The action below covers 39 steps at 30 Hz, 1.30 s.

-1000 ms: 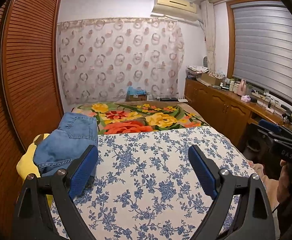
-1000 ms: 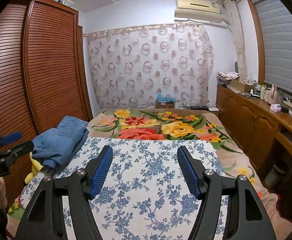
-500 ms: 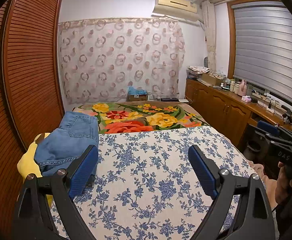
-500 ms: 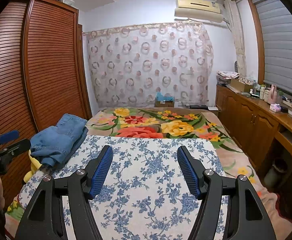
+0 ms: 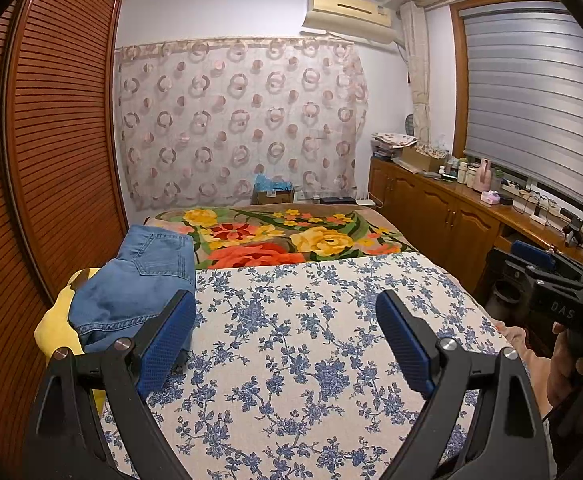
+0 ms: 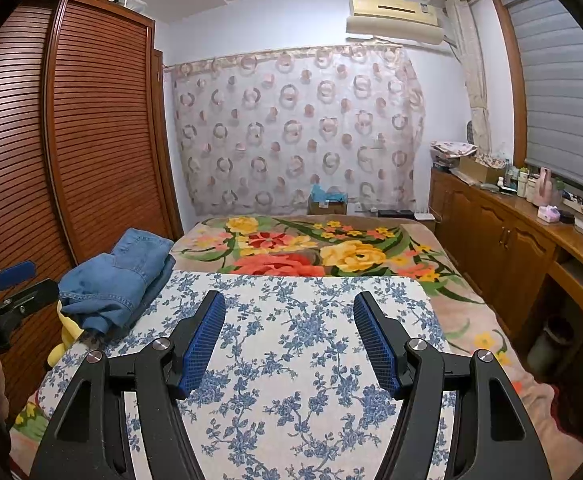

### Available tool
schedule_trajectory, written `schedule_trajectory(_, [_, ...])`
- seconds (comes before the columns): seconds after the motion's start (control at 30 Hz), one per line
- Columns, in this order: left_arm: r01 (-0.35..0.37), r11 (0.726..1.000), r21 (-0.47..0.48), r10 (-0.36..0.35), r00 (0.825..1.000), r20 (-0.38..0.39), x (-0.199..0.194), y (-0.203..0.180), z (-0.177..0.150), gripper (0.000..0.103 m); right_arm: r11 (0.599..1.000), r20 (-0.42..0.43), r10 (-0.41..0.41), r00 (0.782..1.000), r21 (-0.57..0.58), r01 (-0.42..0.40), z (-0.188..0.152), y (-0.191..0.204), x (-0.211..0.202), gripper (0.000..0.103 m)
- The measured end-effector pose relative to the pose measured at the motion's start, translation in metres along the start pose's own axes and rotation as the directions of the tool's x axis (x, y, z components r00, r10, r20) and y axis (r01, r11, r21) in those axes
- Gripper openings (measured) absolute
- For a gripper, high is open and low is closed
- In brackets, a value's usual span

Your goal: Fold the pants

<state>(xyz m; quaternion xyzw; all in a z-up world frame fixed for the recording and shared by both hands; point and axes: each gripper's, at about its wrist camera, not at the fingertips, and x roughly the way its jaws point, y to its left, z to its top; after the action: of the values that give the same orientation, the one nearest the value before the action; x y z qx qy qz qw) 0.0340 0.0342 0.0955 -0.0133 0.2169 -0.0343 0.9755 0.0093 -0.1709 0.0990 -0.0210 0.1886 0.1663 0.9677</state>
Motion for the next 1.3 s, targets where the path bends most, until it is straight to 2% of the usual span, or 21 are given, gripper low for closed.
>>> schedule_trajectory(1.3, [0.001, 1.0, 0.002, -0.001, 1.0, 0.002, 0.0, -0.0006, -0.0016, 0.092, 1.0, 0.003, -0.005, 1.0, 0.005, 0.005, -0.0015, 0.0054, 0.0027, 0.069])
